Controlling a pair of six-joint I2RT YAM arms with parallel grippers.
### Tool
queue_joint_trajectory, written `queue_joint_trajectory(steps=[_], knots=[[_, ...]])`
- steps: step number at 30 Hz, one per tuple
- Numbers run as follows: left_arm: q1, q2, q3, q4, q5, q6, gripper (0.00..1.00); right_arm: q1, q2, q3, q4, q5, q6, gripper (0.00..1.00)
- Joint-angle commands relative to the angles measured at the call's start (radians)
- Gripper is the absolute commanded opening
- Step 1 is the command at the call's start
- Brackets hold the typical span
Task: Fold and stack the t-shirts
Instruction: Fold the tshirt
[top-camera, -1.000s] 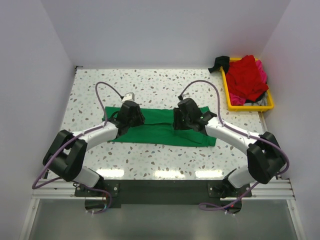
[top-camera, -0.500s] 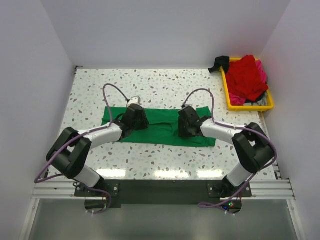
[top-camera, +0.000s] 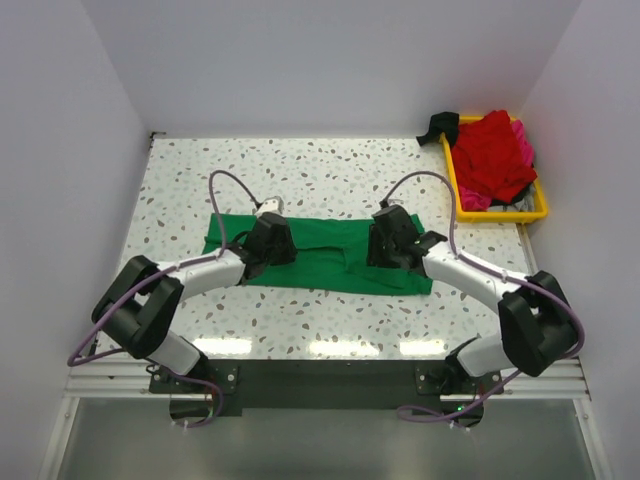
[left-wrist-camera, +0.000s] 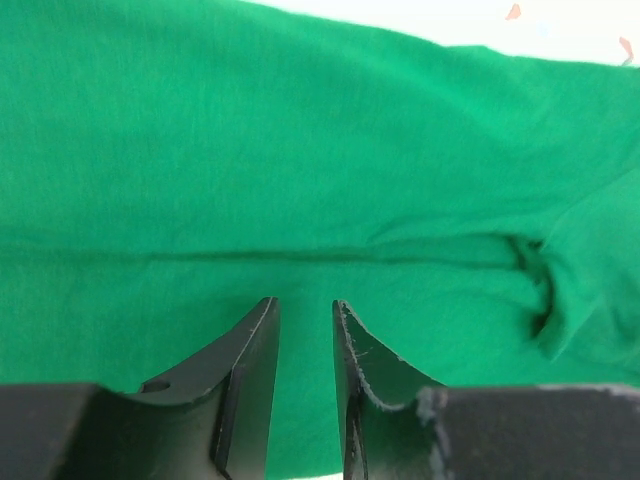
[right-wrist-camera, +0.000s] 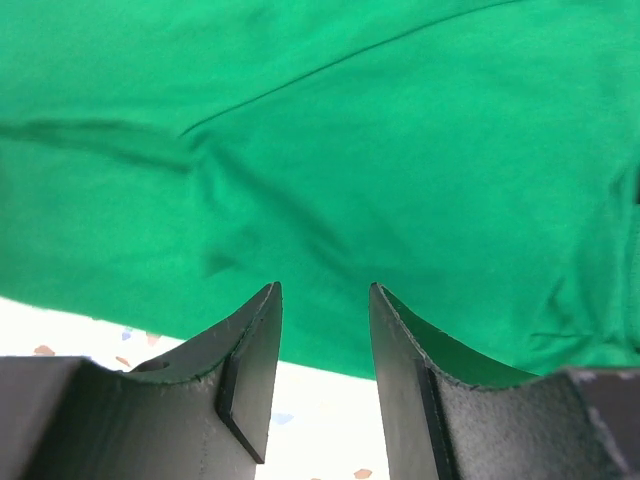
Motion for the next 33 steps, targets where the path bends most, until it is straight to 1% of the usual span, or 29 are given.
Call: queue_joint_trajectory(steps=[1, 5, 10, 13, 16, 19, 20, 21, 22, 23, 24, 25, 26, 27, 28, 29, 30, 31, 32, 33], knots=[[-0.024, -0.006, -0.036, 0.048, -0.022, 0.008, 0.32, -0.076, 0.030, 0.022, 0.017, -0.023, 0.019, 0.44], [-0.043, 0.020, -0.052, 0.052, -0.042, 0.006, 0.30, -0.104, 0.107, 0.037, 0.057, -0.024, 0.023, 0.44], [-0.067, 0.026, -0.075, 0.048, -0.057, -0.003, 0.27, -0.125, 0.211, 0.077, 0.076, 0.019, 0.016, 0.43], [-0.098, 0.020, -0.089, 0.017, -0.079, -0.014, 0.25, -0.139, 0.280, 0.115, 0.082, 0.028, 0.006, 0.43], [-0.127, 0.006, -0.101, 0.008, -0.096, -0.040, 0.25, -0.153, 0.371, 0.208, 0.047, 0.036, -0.018, 0.43], [-0.156, 0.003, -0.107, 0.006, -0.087, -0.077, 0.24, -0.162, 0.469, 0.333, 0.019, 0.037, -0.050, 0.44], [-0.167, 0.006, -0.101, 0.003, -0.088, -0.089, 0.24, -0.162, 0.496, 0.412, -0.014, 0.039, -0.060, 0.44], [-0.190, 0.012, -0.096, -0.001, -0.091, -0.101, 0.24, -0.163, 0.560, 0.457, -0.028, 0.042, -0.079, 0.44], [-0.201, 0.020, -0.090, -0.005, -0.097, -0.126, 0.24, -0.165, 0.591, 0.503, -0.044, 0.034, -0.090, 0.44], [-0.211, 0.024, -0.072, -0.012, -0.100, -0.138, 0.24, -0.163, 0.631, 0.602, -0.083, 0.034, -0.101, 0.44], [-0.227, 0.041, -0.061, -0.020, -0.104, -0.155, 0.24, -0.165, 0.665, 0.656, -0.103, 0.031, -0.127, 0.44], [-0.233, 0.049, -0.038, -0.027, -0.102, -0.190, 0.24, -0.163, 0.741, 0.713, -0.157, 0.028, -0.138, 0.44], [-0.239, 0.055, -0.030, -0.025, -0.093, -0.204, 0.24, -0.163, 0.777, 0.823, -0.180, 0.030, -0.149, 0.44], [-0.239, 0.069, -0.020, -0.020, -0.075, -0.218, 0.25, -0.165, 0.809, 0.875, -0.200, 0.025, -0.174, 0.44], [-0.241, 0.075, 0.002, -0.006, -0.065, -0.247, 0.25, -0.163, 0.875, 0.926, -0.226, 0.020, -0.187, 0.44], [-0.241, 0.083, 0.015, 0.000, -0.056, -0.256, 0.26, -0.163, 0.904, 1.027, -0.242, 0.013, -0.198, 0.45], [-0.241, 0.099, 0.035, 0.003, -0.041, -0.264, 0.27, -0.165, 0.940, 1.084, -0.264, 0.007, -0.219, 0.45], [-0.241, 0.112, 0.090, 0.002, -0.030, -0.264, 0.28, -0.163, 0.999, 1.136, -0.292, -0.006, -0.230, 0.45], [-0.241, 0.127, 0.127, -0.009, -0.022, -0.258, 0.29, -0.163, 1.033, 1.239, -0.306, -0.022, -0.239, 0.46], [-0.241, 0.156, 0.166, -0.026, -0.015, -0.235, 0.30, -0.165, 1.061, 1.291, -0.324, -0.032, -0.254, 0.47]])
